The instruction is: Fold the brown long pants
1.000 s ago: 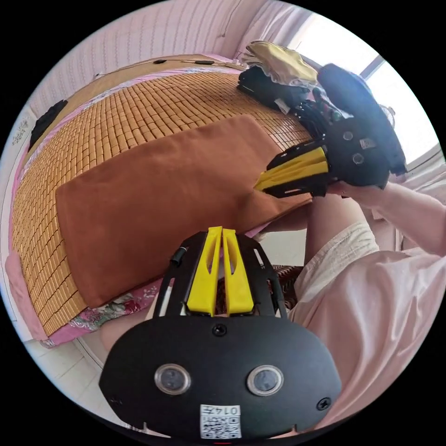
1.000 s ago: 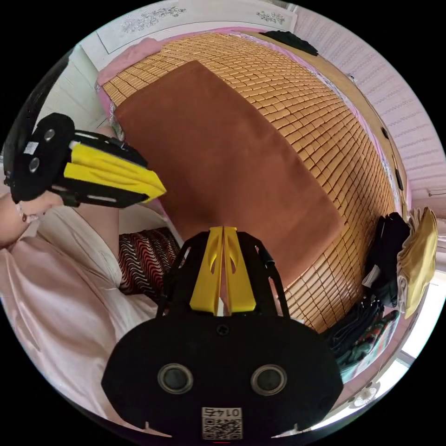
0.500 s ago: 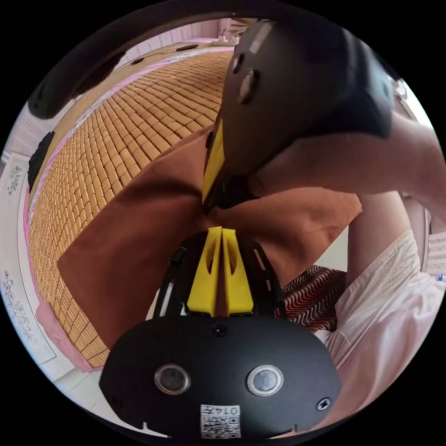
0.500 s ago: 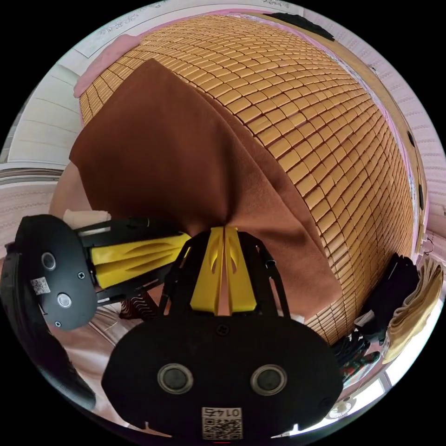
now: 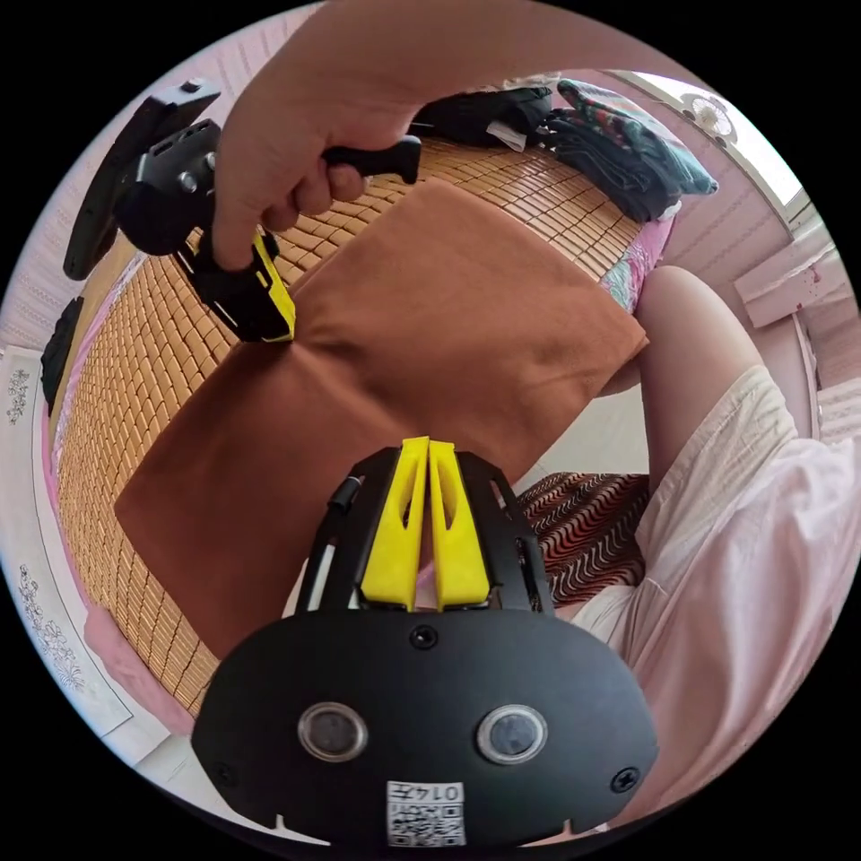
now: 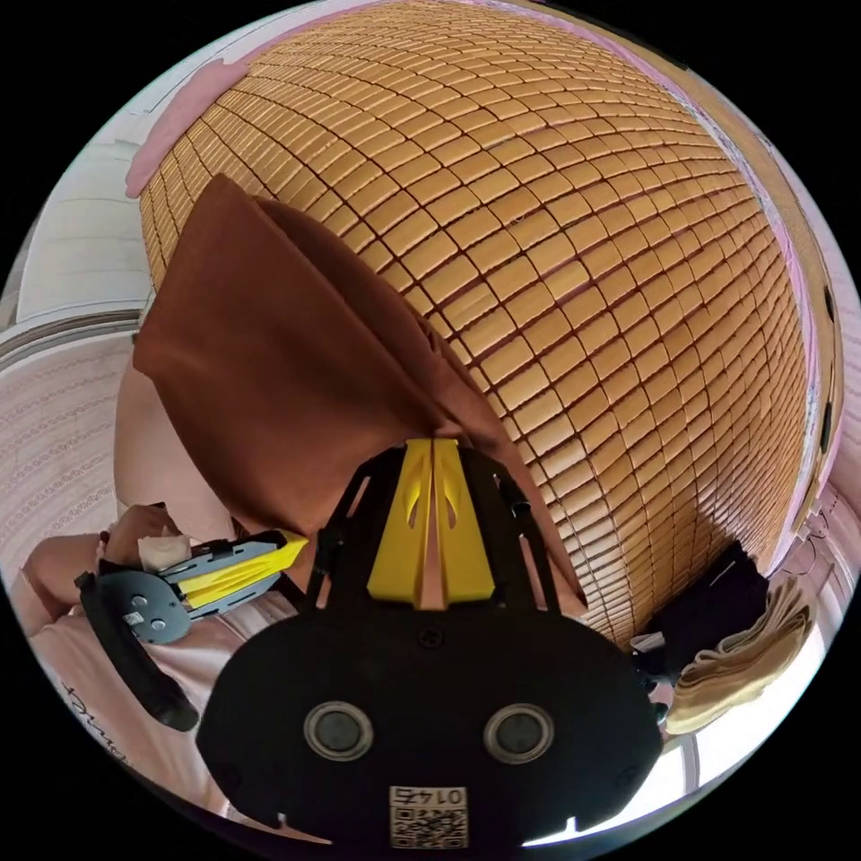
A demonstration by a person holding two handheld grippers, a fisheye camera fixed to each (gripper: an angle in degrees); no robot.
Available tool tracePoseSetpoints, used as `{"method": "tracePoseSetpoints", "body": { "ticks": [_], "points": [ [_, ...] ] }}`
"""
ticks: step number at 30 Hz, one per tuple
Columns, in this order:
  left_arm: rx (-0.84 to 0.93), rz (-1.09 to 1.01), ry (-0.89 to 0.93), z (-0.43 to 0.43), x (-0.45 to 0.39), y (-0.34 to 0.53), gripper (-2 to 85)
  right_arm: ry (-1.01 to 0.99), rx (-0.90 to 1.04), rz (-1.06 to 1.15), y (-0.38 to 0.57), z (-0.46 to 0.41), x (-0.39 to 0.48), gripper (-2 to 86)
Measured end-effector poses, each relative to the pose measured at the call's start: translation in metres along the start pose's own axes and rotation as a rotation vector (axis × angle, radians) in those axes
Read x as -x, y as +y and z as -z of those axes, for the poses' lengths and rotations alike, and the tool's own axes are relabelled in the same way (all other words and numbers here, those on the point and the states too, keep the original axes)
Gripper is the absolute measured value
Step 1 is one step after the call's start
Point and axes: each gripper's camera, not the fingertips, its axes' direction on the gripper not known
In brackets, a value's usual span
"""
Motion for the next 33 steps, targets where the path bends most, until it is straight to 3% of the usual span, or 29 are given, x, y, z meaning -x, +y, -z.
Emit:
{"method": "tracePoseSetpoints", "body": {
  "ticks": [2,10,12,14,18,21,24,26,28,33],
  "points": [
    [0.002,-0.025,0.019,-0.003,-0.009,0.007,-1.0,0.105,-0.01,0.005,0.01,-0.006,-0.001,-0.6],
    [-0.034,0.004,0.021,-0.021,-0.019,0.017,-0.5,-0.012,-0.194,-0.153,0.094,-0.01,-0.049,-0.3],
    [-0.073,-0.03,0.031,-0.014,-0.028,0.019,0.1,-0.117,-0.382,-0.228,0.173,0.005,-0.068,0.0],
    [-0.124,-0.073,0.046,-0.007,-0.041,0.019,1.6,-0.159,-0.447,-0.314,0.244,0.003,-0.083,0.4],
    [-0.222,-0.203,0.08,-0.004,-0.081,0.006,9.2,-0.264,-0.415,-0.565,0.407,-0.047,-0.107,8.9],
    [-0.252,-0.283,0.087,-0.01,-0.109,-0.01,13.6,-0.414,-0.347,-0.629,0.484,-0.092,-0.106,14.0],
    [-0.237,-0.357,0.107,-0.017,-0.131,-0.028,16.4,-0.489,-0.239,-0.641,0.518,-0.132,-0.105,12.5],
    [-0.217,-0.377,0.11,-0.02,-0.141,-0.038,18.0,-0.588,-0.227,-0.543,0.526,-0.142,-0.104,3.4],
    [-0.183,-0.365,0.114,-0.024,-0.148,-0.047,18.8,-0.524,-0.228,-0.509,0.539,-0.132,-0.106,1.9],
    [-0.207,-0.301,0.053,-0.02,-0.15,-0.045,12.6,-0.588,-0.496,-0.433,0.613,-0.081,-0.118,1.2]
  ]
}}
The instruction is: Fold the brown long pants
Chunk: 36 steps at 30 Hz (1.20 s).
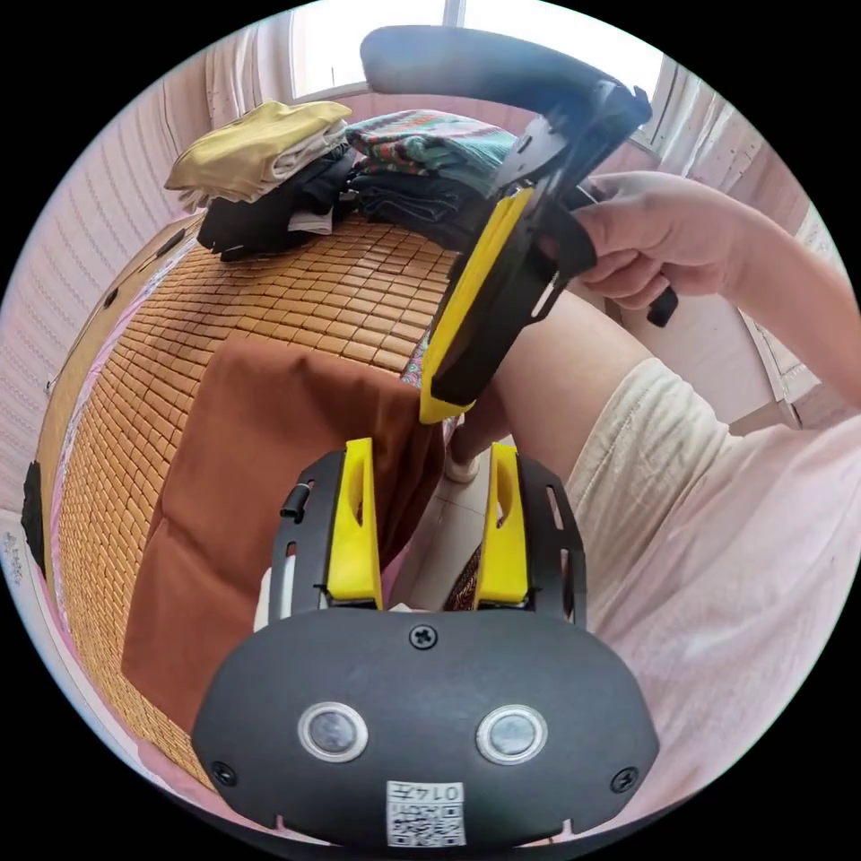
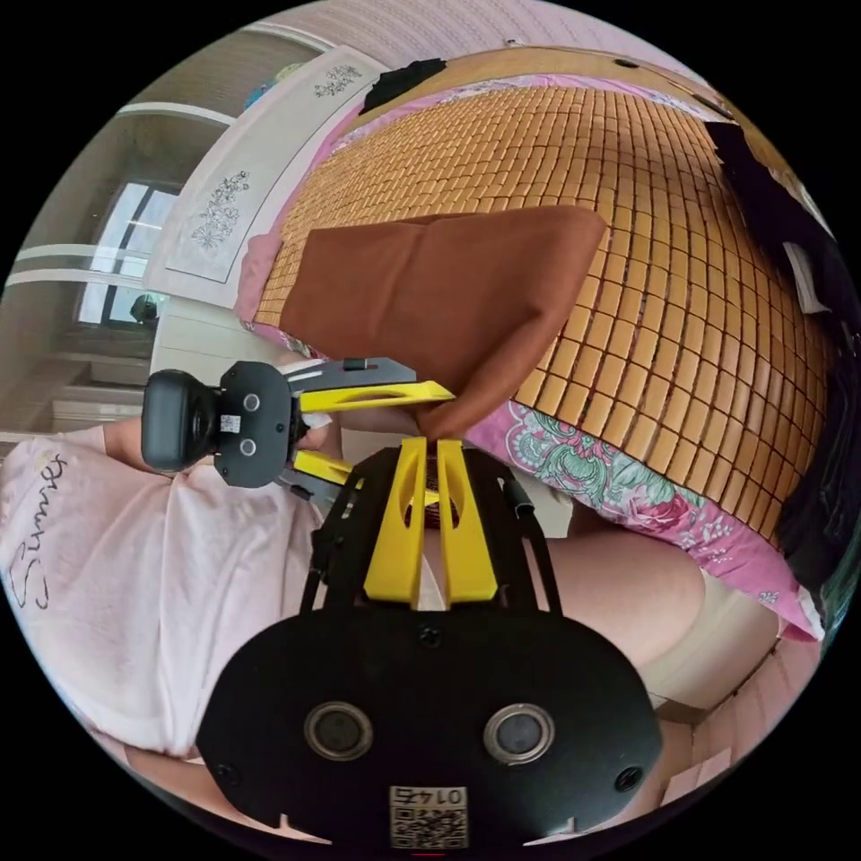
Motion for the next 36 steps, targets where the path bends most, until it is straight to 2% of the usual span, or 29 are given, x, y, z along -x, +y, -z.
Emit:
{"method": "tracePoseSetpoints", "body": {
  "ticks": [1,2,4,8,11,14,18,20,23,24,28,31,36],
  "points": [
    [0.004,0.036,-0.081,0.004,0.001,0.0,7.6,-0.016,-0.008,0.006,0.004,0.005,-0.003,1.4],
    [0.008,0.028,-0.094,0.005,0.001,-0.001,7.0,-0.051,-0.03,0.006,0.012,0.015,-0.012,1.7],
    [0.029,0.041,-0.057,0.006,0.006,0.0,5.3,-0.119,-0.079,-0.038,0.025,0.03,-0.035,2.1],
    [-0.002,0.101,-0.009,0.015,0.018,0.008,5.0,-0.398,-0.258,-0.1,0.056,0.051,-0.101,4.2],
    [-0.011,0.094,0.004,0.025,0.019,0.018,4.9,-0.329,-0.392,-0.257,0.073,0.074,-0.137,9.9],
    [-0.008,0.089,0.027,0.032,0.015,0.033,4.9,-0.233,-0.476,-0.291,0.082,0.095,-0.156,12.2],
    [-0.017,0.069,0.041,0.046,0.01,0.055,4.9,-0.146,-0.322,-0.367,0.064,0.069,-0.185,17.0],
    [-0.023,0.073,0.036,0.055,0.009,0.063,5.0,-0.214,-0.298,-0.356,0.058,0.058,-0.189,16.7],
    [-0.031,0.091,0.036,0.068,0.008,0.076,5.0,-0.333,-0.284,-0.37,0.055,0.051,-0.196,8.0],
    [-0.035,0.095,0.014,0.073,0.007,0.08,4.9,-0.363,-0.319,-0.4,0.061,0.055,-0.203,5.3],
    [-0.093,0.092,0.008,0.088,0.007,0.081,4.9,-0.577,-0.455,-0.406,0.086,0.076,-0.222,3.9],
    [-0.173,0.038,0.055,0.099,0.009,0.064,4.9,-0.531,-0.536,-0.354,0.112,0.124,-0.224,3.6],
    [-0.333,0.0,0.196,0.11,0.015,0.032,4.9,-0.334,-0.619,-0.298,0.158,0.228,-0.215,4.0]
  ]
}}
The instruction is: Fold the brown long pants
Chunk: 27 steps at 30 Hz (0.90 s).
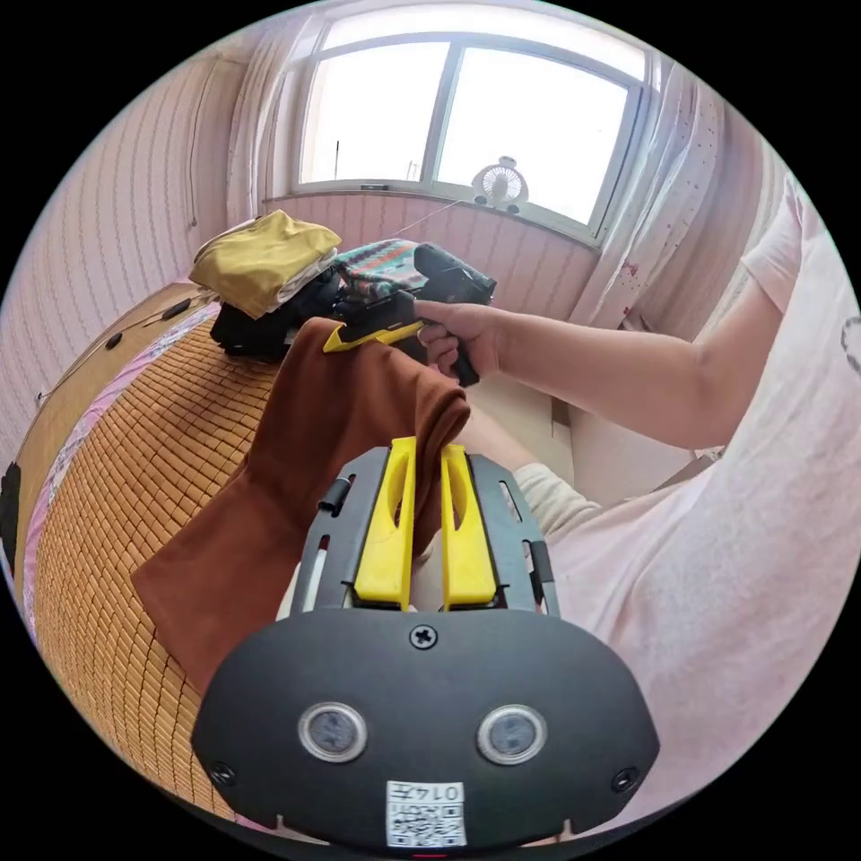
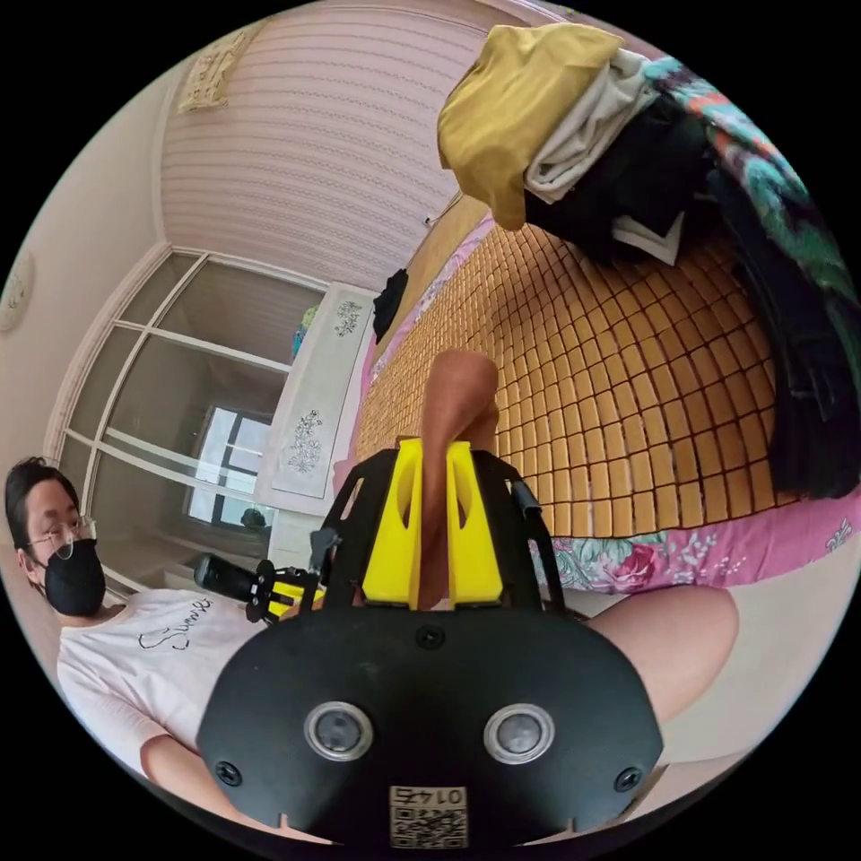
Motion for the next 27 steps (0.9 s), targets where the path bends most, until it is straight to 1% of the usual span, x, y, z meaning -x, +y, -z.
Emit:
{"method": "tracePoseSetpoints", "body": {
  "ticks": [1,4,6,8,10,11,12,13,14,16,19,21,23,25,27],
  "points": [
    [-0.033,0.019,0.034,0.002,0.005,-0.003,4.9,0.011,-0.004,0.009,-0.002,0.006,0.006,4.3],
    [-0.096,0.074,0.053,0.017,0.023,0.005,5.0,0.045,0.02,0.074,-0.015,0.008,0.039,5.5],
    [-0.11,0.14,0.033,0.032,0.039,0.021,5.1,0.074,0.083,0.148,-0.028,-0.027,0.07,6.5],
    [-0.117,0.248,-0.01,0.048,0.058,0.043,5.4,0.081,0.127,0.201,-0.036,-0.071,0.091,7.5],
    [-0.079,0.461,-0.064,0.066,0.089,0.082,6.2,0.086,0.156,0.203,-0.042,-0.125,0.105,8.4],
    [-0.07,0.516,-0.088,0.071,0.097,0.094,6.0,0.093,0.183,0.185,-0.045,-0.163,0.109,8.7],
    [-0.048,0.611,-0.152,0.079,0.11,0.117,5.6,0.095,0.22,0.198,-0.045,-0.196,0.111,7.1],
    [-0.026,0.705,-0.228,0.088,0.121,0.141,4.7,0.089,0.245,0.206,-0.045,-0.209,0.111,6.3],
    [-0.026,0.738,-0.257,0.093,0.126,0.151,4.2,0.081,0.284,0.188,-0.045,-0.228,0.109,4.3],
    [-0.029,0.818,-0.285,0.108,0.138,0.178,4.0,0.104,0.294,0.166,-0.04,-0.237,0.105,2.0],
    [-0.011,0.821,-0.289,0.109,0.151,0.18,4.3,0.246,0.26,0.195,-0.026,-0.226,0.106,0.5],
    [-0.002,0.801,-0.242,0.101,0.162,0.17,5.1,0.361,0.264,0.215,-0.015,-0.219,0.107,0.1],
    [-0.001,0.759,-0.189,0.09,0.171,0.152,5.9,0.384,0.29,0.232,-0.006,-0.219,0.111,0.0],
    [0.026,0.671,-0.178,0.072,0.179,0.123,5.9,0.346,0.359,0.264,0.007,-0.232,0.118,-0.1],
    [0.085,0.617,-0.228,0.053,0.185,0.107,5.7,0.313,0.519,0.298,0.032,-0.273,0.126,-0.1]
  ]
}}
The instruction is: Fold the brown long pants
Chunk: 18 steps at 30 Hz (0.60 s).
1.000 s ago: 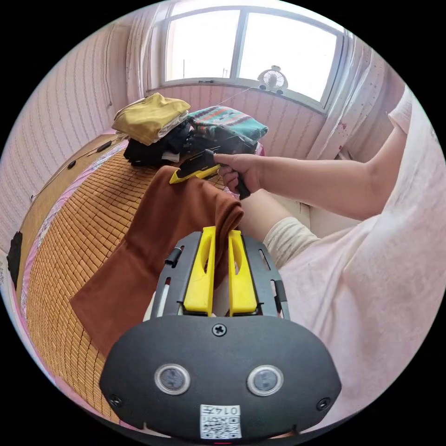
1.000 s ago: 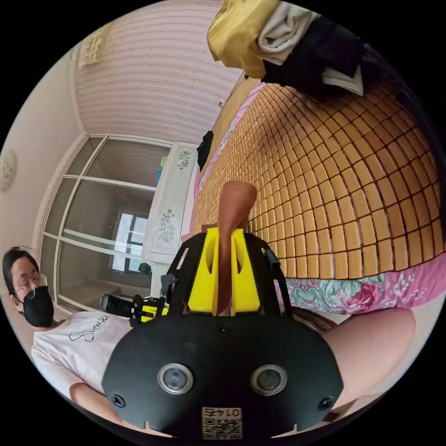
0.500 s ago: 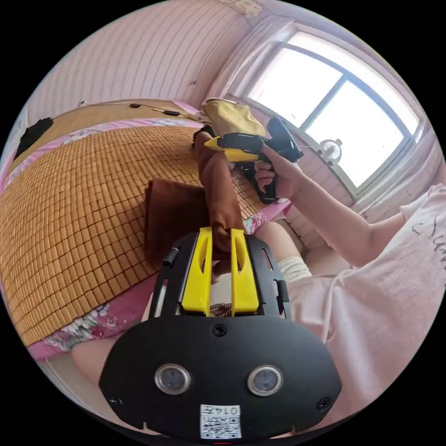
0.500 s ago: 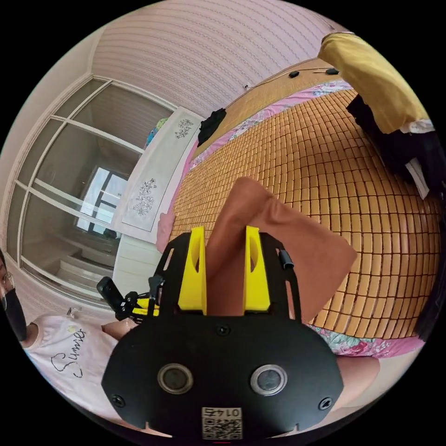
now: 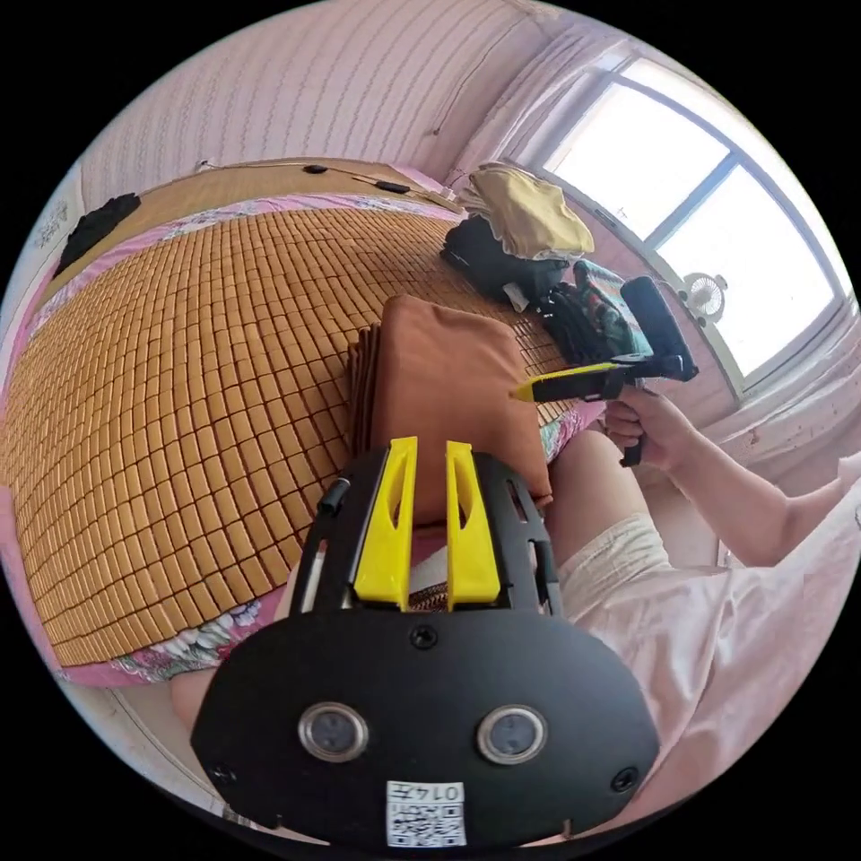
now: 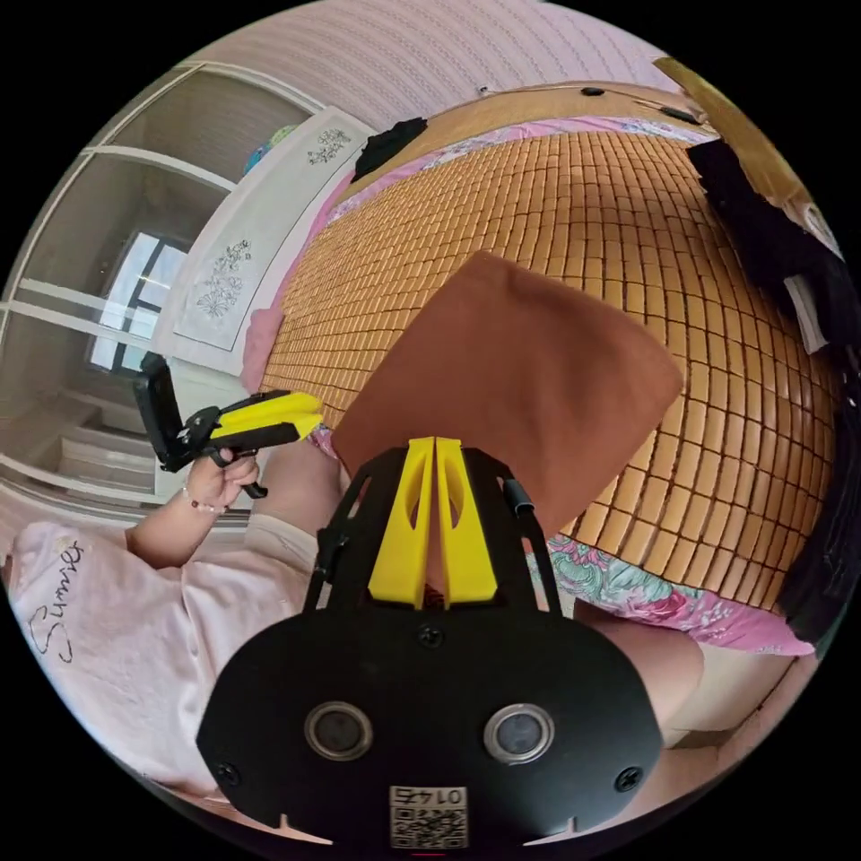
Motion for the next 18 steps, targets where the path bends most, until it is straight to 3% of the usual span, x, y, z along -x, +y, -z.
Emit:
{"method": "tracePoseSetpoints", "body": {
  "ticks": [3,5,8,11,13,15,18],
  "points": [
    [0.15,-0.055,-0.151,-0.046,-0.001,-0.014,3.8,0.205,0.059,0.075,-0.003,-0.053,0.034,-0.1],
    [0.151,-0.106,-0.216,-0.061,0.0,-0.008,2.9,0.253,0.025,0.066,-0.009,-0.066,0.041,-0.1],
    [0.154,-0.121,-0.216,-0.053,0.002,-0.01,2.6,0.183,0.014,0.01,-0.016,-0.06,0.042,0.2],
    [0.097,-0.108,-0.189,-0.029,0.011,-0.014,5.6,0.168,-0.18,-0.022,0.003,-0.021,0.038,1.2],
    [0.04,-0.097,-0.18,-0.017,0.027,-0.018,11.9,0.163,-0.26,-0.127,0.015,-0.002,0.021,2.8],
    [0.085,-0.067,-0.15,-0.024,0.043,-0.026,16.6,0.164,-0.298,-0.233,0.027,0.006,-0.006,12.9],
    [0.156,-0.02,-0.08,-0.042,0.068,-0.04,20.7,0.074,-0.293,-0.377,0.031,-0.004,-0.035,19.8]
  ]
}}
